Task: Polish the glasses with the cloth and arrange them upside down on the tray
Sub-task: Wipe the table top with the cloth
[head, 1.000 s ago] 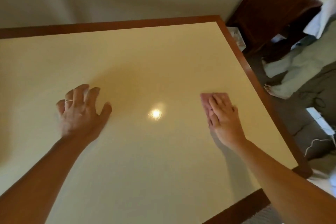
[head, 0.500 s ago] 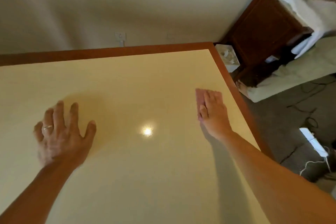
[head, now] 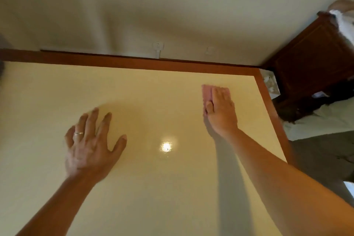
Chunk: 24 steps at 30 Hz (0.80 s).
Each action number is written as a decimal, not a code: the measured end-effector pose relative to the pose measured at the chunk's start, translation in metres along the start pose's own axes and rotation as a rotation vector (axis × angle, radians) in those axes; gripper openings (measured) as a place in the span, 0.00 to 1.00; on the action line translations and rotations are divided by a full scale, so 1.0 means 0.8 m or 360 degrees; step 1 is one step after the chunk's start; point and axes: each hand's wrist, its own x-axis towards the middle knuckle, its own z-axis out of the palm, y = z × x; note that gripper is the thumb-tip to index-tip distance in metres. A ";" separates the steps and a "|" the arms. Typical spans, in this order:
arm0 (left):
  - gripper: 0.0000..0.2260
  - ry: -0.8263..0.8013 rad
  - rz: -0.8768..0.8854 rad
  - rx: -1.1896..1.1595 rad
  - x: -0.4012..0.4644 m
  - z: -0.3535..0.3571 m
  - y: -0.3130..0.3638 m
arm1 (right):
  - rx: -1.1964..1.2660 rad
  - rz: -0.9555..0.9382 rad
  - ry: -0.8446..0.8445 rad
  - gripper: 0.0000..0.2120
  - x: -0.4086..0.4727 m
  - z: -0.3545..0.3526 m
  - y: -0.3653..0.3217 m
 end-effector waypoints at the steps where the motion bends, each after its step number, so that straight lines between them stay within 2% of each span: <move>1: 0.37 0.0020 -0.0010 -0.0138 0.003 -0.003 0.004 | 0.0010 0.0086 0.0076 0.25 0.019 0.000 -0.030; 2: 0.37 0.0060 -0.0053 -0.0279 0.002 -0.009 -0.002 | 0.0064 0.0001 0.0105 0.25 0.029 0.009 -0.081; 3: 0.36 0.0128 -0.0103 -0.0383 -0.001 -0.016 -0.013 | 0.0128 -0.0214 0.0073 0.25 0.031 0.020 -0.136; 6: 0.32 0.0445 -0.0184 -0.0443 -0.013 -0.034 -0.054 | 0.0160 -0.1003 -0.0031 0.27 -0.040 0.053 -0.284; 8: 0.28 0.0593 -0.0212 -0.0425 -0.027 -0.048 -0.079 | 0.0226 -0.1446 -0.0200 0.25 -0.105 0.065 -0.301; 10: 0.28 0.0593 -0.0223 -0.0443 -0.040 -0.065 -0.099 | 0.0232 -0.1798 -0.0340 0.24 -0.111 0.057 -0.260; 12: 0.27 0.0552 -0.0171 -0.0440 -0.056 -0.081 -0.112 | 0.0087 -0.1743 -0.0366 0.25 -0.069 0.046 -0.218; 14: 0.26 0.0519 -0.0120 -0.0428 -0.071 -0.098 -0.119 | 0.0058 -0.1227 -0.0213 0.27 -0.003 0.035 -0.201; 16: 0.26 0.0450 -0.0110 -0.0388 -0.087 -0.114 -0.131 | 0.0097 -0.0719 -0.0073 0.27 0.044 0.034 -0.231; 18: 0.26 0.0405 -0.0089 -0.0363 -0.107 -0.125 -0.144 | 0.0077 -0.0537 -0.0024 0.26 0.049 0.051 -0.293; 20: 0.25 0.0415 -0.0070 -0.0357 -0.123 -0.133 -0.156 | 0.0160 -0.0731 -0.0022 0.27 0.011 0.067 -0.369; 22: 0.24 0.0435 -0.0049 -0.0349 -0.136 -0.140 -0.170 | 0.0223 -0.1144 -0.0065 0.28 -0.075 0.082 -0.432; 24: 0.22 0.0427 -0.0016 -0.0395 -0.146 -0.148 -0.176 | 0.0234 -0.1612 -0.0233 0.25 -0.174 0.081 -0.438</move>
